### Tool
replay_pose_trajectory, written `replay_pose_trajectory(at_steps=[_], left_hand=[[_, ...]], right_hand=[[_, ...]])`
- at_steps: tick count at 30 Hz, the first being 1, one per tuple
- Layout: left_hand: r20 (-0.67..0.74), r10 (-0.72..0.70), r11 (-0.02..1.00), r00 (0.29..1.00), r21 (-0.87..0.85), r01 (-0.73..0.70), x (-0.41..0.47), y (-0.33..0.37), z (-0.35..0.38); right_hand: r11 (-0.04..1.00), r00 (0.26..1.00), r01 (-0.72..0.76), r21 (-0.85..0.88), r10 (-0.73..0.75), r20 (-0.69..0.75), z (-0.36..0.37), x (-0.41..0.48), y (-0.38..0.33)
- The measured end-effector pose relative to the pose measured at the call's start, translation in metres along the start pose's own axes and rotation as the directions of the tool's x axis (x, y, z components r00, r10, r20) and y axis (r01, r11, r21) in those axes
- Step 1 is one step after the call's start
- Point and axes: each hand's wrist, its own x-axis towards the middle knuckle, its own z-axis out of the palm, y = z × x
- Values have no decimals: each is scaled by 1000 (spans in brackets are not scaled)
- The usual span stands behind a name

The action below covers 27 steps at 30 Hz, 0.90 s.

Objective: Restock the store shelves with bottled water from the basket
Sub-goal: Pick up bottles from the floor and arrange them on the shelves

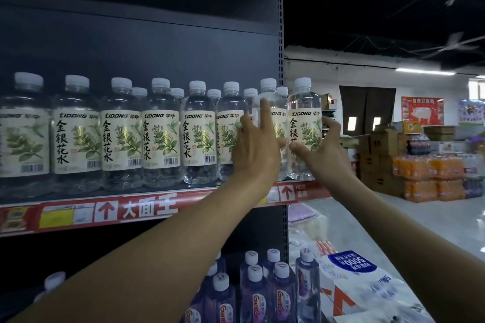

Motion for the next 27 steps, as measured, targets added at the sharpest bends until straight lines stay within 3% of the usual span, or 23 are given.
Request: replay_pose_trajectory(at_steps=[13, 20, 22, 24, 27], left_hand=[[-10, 73, 995, 997, 69, -72, 5, -14, 23], [170, 82, 994, 982, -86, -68, -5, -22, -3], [117, 139, 990, 983, -52, -134, -22, -38, -27], [-19, 147, 984, 989, 102, -144, -42, -64, -53], [-116, -8, 959, 993, 281, 41, -61, -116, -85]], right_hand=[[997, 998, -58, -44, 58, 2, 22, 15, 15], [989, 987, -140, 52, 135, 84, 17, 12, 6], [989, 988, -148, 4, 148, -34, 14, 1, -3], [991, 987, -60, -116, 41, -156, 17, -19, -19], [947, 987, 139, -288, -155, -33, 38, -51, -50]])
